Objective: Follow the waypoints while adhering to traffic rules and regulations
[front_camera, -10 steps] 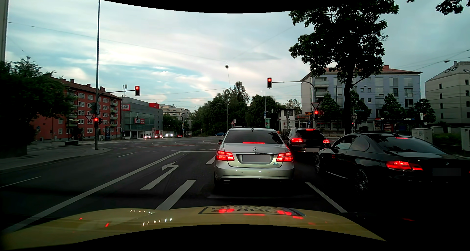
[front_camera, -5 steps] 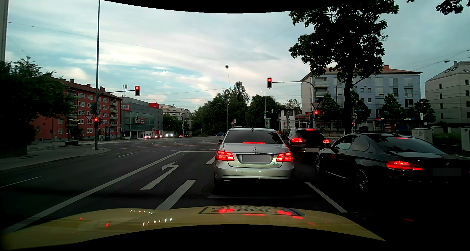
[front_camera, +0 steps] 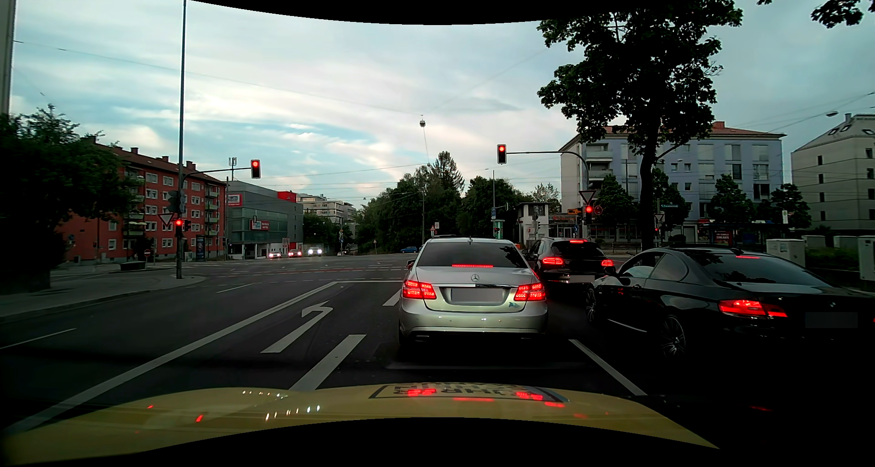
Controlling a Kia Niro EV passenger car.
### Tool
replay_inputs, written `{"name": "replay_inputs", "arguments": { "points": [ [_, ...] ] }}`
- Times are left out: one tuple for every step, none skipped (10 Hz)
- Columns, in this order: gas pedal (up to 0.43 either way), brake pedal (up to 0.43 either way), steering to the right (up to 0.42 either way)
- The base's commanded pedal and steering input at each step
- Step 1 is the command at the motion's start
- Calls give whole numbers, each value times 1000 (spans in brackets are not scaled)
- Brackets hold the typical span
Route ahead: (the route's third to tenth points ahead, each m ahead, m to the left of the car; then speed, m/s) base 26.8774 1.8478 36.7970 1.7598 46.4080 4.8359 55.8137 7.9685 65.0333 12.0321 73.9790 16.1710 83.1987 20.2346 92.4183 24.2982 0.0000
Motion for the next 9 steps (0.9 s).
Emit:
{"name": "replay_inputs", "arguments": {
  "points": [
    [0,250,-4],
    [0,250,-4],
    [0,250,-4],
    [0,250,-4],
    [0,250,-4],
    [0,244,-4],
    [0,250,-4],
    [0,244,-4],
    [0,244,-4]
  ]
}}
